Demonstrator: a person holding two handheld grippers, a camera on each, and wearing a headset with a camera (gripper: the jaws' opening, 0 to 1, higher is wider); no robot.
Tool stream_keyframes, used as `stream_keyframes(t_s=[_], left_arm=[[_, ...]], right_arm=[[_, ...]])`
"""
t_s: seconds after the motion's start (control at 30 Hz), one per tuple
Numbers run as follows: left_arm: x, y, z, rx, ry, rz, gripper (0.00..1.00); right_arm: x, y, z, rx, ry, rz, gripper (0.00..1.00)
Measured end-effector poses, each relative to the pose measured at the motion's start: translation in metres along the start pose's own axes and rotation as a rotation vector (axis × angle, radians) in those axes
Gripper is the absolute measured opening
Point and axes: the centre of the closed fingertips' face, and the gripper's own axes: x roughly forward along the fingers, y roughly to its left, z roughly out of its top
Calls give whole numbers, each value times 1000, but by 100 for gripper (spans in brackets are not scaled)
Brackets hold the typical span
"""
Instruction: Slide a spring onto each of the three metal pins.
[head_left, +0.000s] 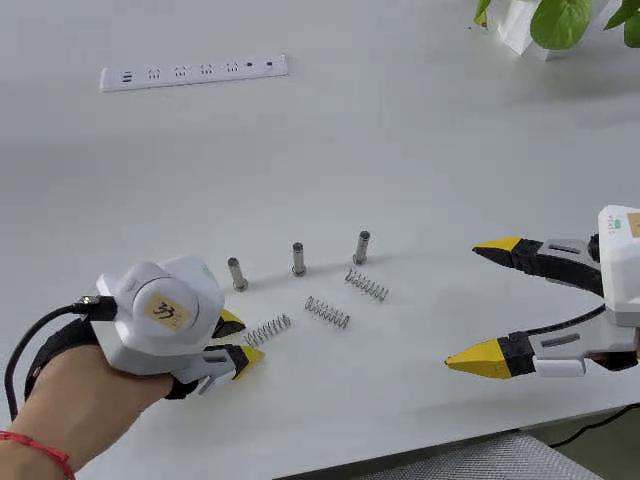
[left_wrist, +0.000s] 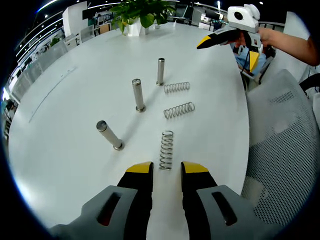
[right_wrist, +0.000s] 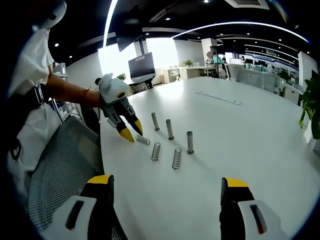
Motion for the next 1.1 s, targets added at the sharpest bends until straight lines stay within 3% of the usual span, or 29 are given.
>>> stream_keyframes(t_s=[0.6,1.1], left_arm=[[4,5,-1,45,53,23,8],[5,7,-1,67,82,21,7]], right_arm=[[1,1,-5,3,9,6,89],[3,1,-4,2,7,4,87]])
